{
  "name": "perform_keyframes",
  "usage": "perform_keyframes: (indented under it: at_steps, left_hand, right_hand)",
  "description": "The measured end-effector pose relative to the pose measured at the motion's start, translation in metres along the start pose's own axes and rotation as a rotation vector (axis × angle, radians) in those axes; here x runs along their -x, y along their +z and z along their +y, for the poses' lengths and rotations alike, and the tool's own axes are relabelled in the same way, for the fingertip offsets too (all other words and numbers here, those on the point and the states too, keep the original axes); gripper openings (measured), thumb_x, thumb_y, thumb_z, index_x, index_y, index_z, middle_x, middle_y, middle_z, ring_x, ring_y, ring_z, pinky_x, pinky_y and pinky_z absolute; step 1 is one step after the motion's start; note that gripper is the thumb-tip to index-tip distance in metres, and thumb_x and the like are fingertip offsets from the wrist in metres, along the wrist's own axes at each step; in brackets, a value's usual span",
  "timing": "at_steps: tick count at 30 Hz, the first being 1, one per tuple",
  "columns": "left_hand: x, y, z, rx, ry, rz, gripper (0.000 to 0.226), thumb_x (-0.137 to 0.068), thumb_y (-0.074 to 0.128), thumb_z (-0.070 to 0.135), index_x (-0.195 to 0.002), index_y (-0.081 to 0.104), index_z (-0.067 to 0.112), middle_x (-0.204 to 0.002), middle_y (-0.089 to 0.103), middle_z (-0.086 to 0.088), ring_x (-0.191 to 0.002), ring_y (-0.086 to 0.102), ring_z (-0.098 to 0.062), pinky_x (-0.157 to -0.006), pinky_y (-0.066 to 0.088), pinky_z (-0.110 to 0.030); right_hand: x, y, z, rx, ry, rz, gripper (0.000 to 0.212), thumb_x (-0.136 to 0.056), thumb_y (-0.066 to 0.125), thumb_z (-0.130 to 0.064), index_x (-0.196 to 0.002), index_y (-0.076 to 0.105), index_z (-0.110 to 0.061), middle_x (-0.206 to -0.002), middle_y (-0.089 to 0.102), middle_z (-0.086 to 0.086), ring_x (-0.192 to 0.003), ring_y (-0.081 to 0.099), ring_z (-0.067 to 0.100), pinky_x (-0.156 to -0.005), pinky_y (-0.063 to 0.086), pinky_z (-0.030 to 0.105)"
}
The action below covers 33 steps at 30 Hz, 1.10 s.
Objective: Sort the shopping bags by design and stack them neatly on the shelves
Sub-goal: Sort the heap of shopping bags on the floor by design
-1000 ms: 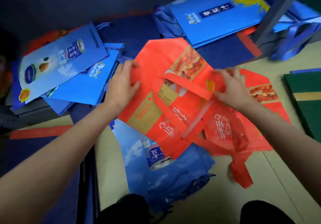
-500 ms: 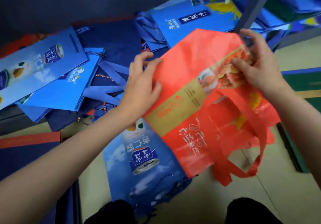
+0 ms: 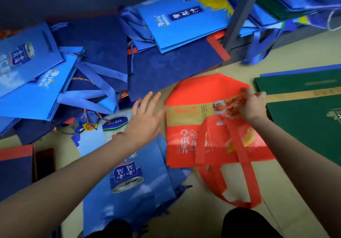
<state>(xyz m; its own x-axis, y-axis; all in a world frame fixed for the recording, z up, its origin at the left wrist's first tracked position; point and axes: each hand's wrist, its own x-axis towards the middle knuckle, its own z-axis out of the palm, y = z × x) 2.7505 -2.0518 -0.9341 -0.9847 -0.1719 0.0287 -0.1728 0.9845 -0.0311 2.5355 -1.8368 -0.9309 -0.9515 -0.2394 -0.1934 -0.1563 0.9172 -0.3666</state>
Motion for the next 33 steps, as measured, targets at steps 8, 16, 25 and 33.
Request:
perform_keyframes:
  at_steps: [8, 16, 25, 33]
  left_hand:
    - [-0.038, -0.030, -0.044, -0.165, -0.325, -0.049, 0.070, -0.088, 0.058, 0.034, -0.147, 0.025, 0.016, -0.156, 0.013, -0.016, -0.142, 0.012, -0.038, -0.112, 0.009, -0.055]
    - [0.031, -0.044, -0.103, -0.036, -0.481, -0.011, 0.081, -0.082, 0.065, 0.042, -0.148, 0.026, 0.019, -0.157, 0.012, -0.012, -0.143, 0.009, -0.036, -0.110, 0.009, -0.057]
    - [0.079, -0.049, -0.183, 0.096, -0.847, -0.295, 0.077, -0.090, 0.054, 0.026, -0.151, 0.006, 0.024, -0.155, 0.008, -0.016, -0.140, 0.012, -0.042, -0.108, 0.021, -0.059]
    - [0.102, -0.088, -0.120, 0.227, -0.535, -0.273, 0.070, -0.093, 0.038, 0.011, -0.152, 0.002, 0.020, -0.156, 0.014, -0.012, -0.135, 0.026, -0.036, -0.106, 0.031, -0.048]
  right_hand:
    - [0.015, 0.010, -0.072, -0.202, -0.135, 0.016, 0.053, -0.085, 0.062, -0.017, -0.135, 0.044, -0.012, -0.144, 0.025, 0.020, -0.132, 0.023, 0.039, -0.108, 0.019, 0.035]
    - [0.050, 0.020, -0.169, -0.457, -0.432, -0.113, 0.060, -0.084, 0.068, -0.015, -0.136, 0.041, -0.009, -0.137, 0.033, 0.019, -0.129, 0.036, 0.032, -0.108, 0.024, 0.029]
    - [0.094, 0.061, -0.252, -0.512, -0.548, -0.316, 0.064, -0.084, 0.068, -0.016, -0.139, 0.035, -0.014, -0.138, 0.033, 0.012, -0.124, 0.044, 0.026, -0.103, 0.038, 0.040]
    - [0.106, 0.064, -0.271, -0.839, -0.409, -0.311, 0.041, -0.091, 0.060, -0.025, -0.126, 0.044, -0.011, -0.113, 0.051, 0.006, -0.087, 0.053, 0.004, -0.080, 0.043, 0.012]
